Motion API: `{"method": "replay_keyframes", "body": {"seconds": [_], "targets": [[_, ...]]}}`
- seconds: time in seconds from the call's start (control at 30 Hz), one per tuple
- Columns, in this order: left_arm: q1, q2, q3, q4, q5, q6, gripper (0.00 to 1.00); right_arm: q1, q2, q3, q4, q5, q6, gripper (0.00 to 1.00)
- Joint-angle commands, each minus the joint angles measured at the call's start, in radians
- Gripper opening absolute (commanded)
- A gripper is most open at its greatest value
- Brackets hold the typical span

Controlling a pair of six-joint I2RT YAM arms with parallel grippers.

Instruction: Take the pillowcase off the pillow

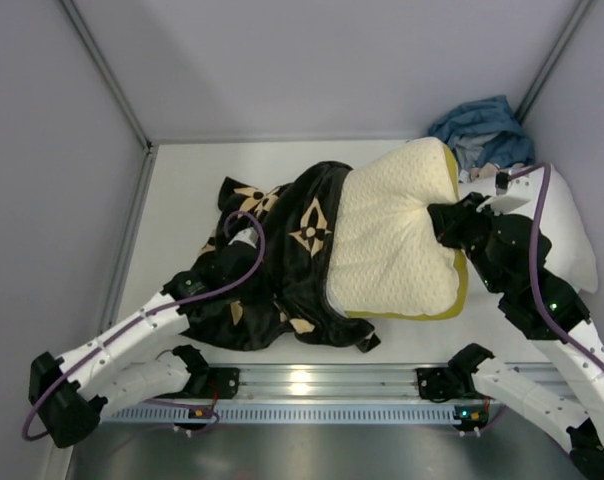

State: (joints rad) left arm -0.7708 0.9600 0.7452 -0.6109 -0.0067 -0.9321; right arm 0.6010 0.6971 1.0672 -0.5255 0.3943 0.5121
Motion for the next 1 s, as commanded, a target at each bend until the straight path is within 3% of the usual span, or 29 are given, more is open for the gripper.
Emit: {"method": "replay_keyframes", "body": {"seconds": [0.0,0.2,0.47,0.67,0.97], "targets": [[0.007,-0.102,0.016,-0.157,-0.222,-0.034,0.0,-0.014,-0.061,0.146,0.141,0.133,-0.029,0.0],[0.007,-0.262,0.104,-0.323,-0.338,-0.06,0.0,-0.014,-0.047,0.258,0.125,0.244,-0.063,0.0],[0.007,-0.383,0.218,-0.572,-0.571,-0.129,0.0,-0.014,-0.016,0.339,0.11,0.229,-0.035,0.0],[0.007,-0.19,0.206,-0.511,-0.521,-0.024,0.0,-0.014,0.004,0.402,0.075,0.179,0.012,0.0],[0.011,0.052,0.166,-0.175,-0.297,0.062,0.0,-0.014,0.048,0.546,0.068,0.187,0.031,0.0]]}}
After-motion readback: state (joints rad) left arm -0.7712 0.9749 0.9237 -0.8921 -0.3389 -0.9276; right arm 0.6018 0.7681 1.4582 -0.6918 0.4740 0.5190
